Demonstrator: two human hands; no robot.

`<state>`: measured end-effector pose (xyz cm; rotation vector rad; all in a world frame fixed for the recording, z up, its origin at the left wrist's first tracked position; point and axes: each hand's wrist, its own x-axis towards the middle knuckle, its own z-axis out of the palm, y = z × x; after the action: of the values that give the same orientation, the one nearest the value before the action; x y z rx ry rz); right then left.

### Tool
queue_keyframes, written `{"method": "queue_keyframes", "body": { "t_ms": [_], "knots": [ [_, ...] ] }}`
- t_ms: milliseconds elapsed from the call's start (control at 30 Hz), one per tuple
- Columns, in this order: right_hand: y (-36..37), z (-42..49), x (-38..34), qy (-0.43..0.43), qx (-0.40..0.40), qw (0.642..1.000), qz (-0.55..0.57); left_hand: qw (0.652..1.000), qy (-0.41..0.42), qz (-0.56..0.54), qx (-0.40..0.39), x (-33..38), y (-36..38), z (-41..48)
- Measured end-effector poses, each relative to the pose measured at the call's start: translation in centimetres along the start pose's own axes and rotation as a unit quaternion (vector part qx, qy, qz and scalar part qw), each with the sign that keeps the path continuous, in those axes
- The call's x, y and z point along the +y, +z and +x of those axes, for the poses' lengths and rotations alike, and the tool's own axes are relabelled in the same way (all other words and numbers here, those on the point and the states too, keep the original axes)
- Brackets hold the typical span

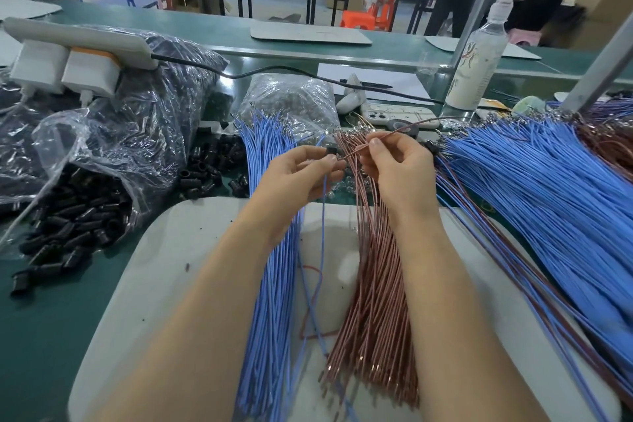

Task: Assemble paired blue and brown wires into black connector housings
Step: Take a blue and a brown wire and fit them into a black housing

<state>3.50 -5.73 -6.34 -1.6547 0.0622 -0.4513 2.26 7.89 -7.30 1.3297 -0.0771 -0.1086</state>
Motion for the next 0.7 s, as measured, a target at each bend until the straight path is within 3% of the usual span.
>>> {"method": "queue_keyframes", "body": {
  "t_ms": [433,700],
  "knots": [
    [0.0,-0.34,-0.55,0.047,-0.032,0.996,0.075,0.99,-0.04,-0.128,-0.042,0.51,-0.36,-0.15],
    [0.07,-0.18,-0.44,0.052,0.001,0.997,0.054,0.996,-0.035,-0.055,-0.054,0.22,-0.45,-0.21]
  ]
}}
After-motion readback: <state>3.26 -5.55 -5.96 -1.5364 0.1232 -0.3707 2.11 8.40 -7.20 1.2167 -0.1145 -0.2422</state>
